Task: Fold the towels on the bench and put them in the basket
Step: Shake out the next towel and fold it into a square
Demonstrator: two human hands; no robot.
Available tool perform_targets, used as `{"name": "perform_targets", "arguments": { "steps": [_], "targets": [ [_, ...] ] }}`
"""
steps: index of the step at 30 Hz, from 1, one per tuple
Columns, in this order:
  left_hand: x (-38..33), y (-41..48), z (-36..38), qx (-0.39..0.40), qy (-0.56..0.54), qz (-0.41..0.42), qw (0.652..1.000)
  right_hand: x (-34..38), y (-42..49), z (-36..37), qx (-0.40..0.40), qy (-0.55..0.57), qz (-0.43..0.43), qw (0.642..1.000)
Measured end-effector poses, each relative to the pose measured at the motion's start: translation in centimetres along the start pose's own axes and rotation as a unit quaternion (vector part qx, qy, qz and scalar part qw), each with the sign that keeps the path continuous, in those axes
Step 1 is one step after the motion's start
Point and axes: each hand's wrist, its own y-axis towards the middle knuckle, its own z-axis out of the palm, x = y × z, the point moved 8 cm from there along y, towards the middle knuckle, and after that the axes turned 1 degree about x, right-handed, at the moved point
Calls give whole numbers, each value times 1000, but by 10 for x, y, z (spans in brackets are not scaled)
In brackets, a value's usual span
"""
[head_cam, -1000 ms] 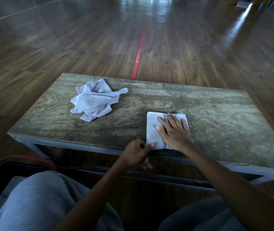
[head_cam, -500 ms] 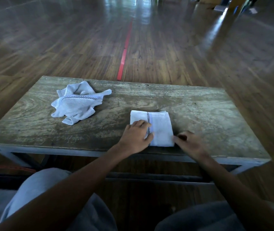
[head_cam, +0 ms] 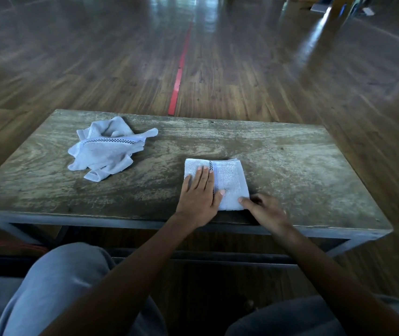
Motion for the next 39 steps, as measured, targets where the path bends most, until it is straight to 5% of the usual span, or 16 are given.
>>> {"name": "perform_targets", "arguments": {
  "steps": [13, 22, 30, 39],
  "targets": [
    [4, 2, 0, -13, -11, -24, 1000, -2, 8, -11, -22, -109, 54, 992],
    [4, 0, -2, -25, -15, -8, 1000, 13, 1, -12, -105, 2, -29, 994],
    [2, 1, -4, -33, -11, -18, 999, 1, 4, -3, -36, -80, 20, 996],
    [1, 2, -4, -28, -13, -14, 999, -11, 16, 3, 16, 32, 16, 999]
  ]
}}
